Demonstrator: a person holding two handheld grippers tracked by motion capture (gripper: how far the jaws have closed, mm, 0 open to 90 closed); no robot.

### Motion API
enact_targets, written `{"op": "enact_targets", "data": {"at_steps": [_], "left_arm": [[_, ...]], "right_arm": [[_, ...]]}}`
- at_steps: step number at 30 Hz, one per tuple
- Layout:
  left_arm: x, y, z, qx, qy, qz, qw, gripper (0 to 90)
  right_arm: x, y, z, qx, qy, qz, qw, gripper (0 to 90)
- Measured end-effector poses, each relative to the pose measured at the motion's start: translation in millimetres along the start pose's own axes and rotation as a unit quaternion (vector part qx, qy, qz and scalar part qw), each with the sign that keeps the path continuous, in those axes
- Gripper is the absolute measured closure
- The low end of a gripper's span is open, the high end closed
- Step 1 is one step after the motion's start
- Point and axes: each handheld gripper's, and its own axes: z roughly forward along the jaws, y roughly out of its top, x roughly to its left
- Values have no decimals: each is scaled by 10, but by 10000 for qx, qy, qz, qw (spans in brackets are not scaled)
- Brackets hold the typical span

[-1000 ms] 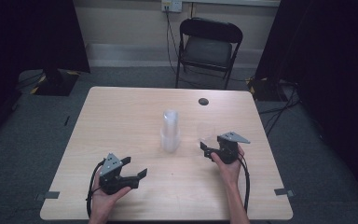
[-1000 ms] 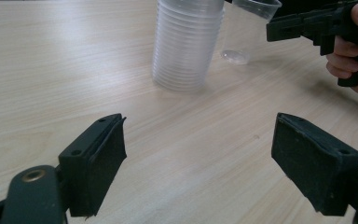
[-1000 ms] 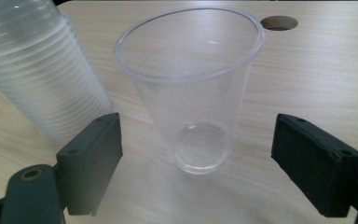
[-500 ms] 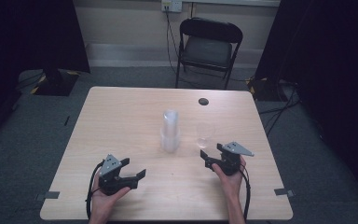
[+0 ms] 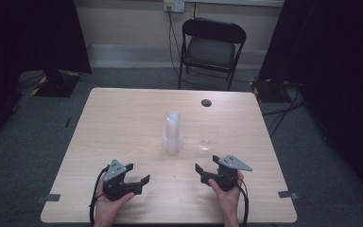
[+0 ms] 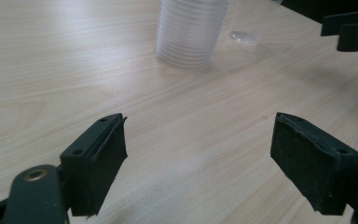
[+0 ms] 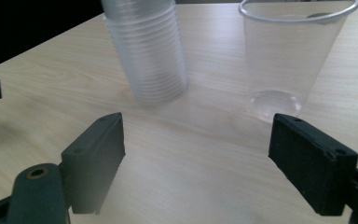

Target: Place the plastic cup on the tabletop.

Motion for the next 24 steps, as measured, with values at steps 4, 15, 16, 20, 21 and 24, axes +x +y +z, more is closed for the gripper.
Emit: {"op": "enact_targets", "data": {"at_steps": [4, 15, 16, 20, 21, 24], "left_arm": [[16, -13, -22, -37, 11, -40, 10000, 184], [15, -59, -27, 20, 79, -61, 9999, 184], [15, -59, -27, 20, 79, -61, 9999, 184], [22, -87, -19, 27, 90, -79, 9999, 186], [28, -92, -20, 30, 99, -96, 9999, 185], [39, -100, -25, 32, 126, -120, 9998, 186]], "right_arm": [[71, -56, -44, 36, 42, 26, 10000, 175], [280, -120, -200, -4, 142, -23, 9999, 172], [280, -120, -200, -4, 142, -23, 9999, 172], [315, -127, -217, -5, 88, -75, 9999, 167], [314, -129, -214, -1, 87, -73, 9999, 163], [314, -134, -199, 10, 90, -69, 9999, 160]]}}
